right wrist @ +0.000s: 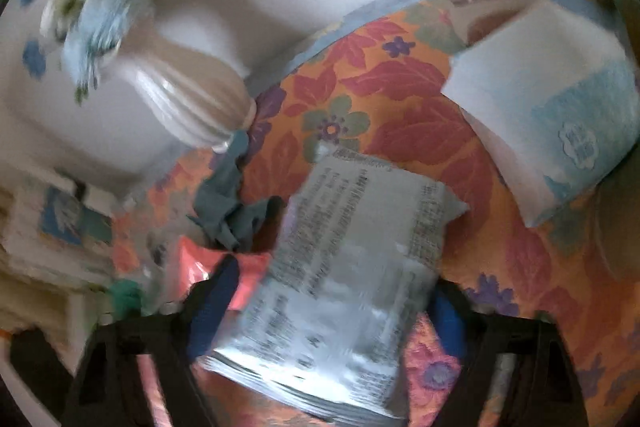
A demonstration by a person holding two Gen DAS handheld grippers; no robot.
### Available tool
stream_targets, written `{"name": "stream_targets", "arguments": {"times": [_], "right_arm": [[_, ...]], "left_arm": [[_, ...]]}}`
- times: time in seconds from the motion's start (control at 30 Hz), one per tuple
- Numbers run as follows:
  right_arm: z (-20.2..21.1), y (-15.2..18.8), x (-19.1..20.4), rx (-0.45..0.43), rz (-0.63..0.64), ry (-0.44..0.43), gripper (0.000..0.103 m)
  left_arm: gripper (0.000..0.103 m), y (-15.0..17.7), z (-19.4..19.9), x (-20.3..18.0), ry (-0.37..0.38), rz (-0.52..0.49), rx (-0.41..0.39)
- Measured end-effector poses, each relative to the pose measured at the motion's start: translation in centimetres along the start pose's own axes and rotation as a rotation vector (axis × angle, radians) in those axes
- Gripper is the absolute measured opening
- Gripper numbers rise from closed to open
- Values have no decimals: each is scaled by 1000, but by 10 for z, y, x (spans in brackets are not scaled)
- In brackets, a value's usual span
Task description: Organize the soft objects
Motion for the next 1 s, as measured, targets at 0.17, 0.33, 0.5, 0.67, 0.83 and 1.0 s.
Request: {"name": "stream_targets", "arguments": {"times": [0.17,0.33,0.5,0.67,0.83,1.0], "right_arm": [[34,17,-5,-71,93,-64,56],[74,50,2,-109,303,-76,56],[80,99,7,-13,543,-67,56],[66,123,-9,45,592,26,57],[61,128,-29,86,467,-28,67],[69,137,-34,72,346,-93,96]], "left_arm": [[35,17,32,-19,47,-22,-21],[35,51,41,-38,79,-37,15],[36,87,23,-43,49,-27,127],[60,108,21,-39,-46,-50,202],[88,112,34,-32,-64,-62,200],[88,111,30,-40,-70,-115,206]]}}
Point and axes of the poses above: each gripper's, at about its wrist camera, not at the fingertips, and z roughly against the way its jaws point, x to its left, y to its underside, the point moved 5 cm from there along -z, roughly the way its jaws point, and after that the axes turned 1 degree about -x, right-handed, at the moved point
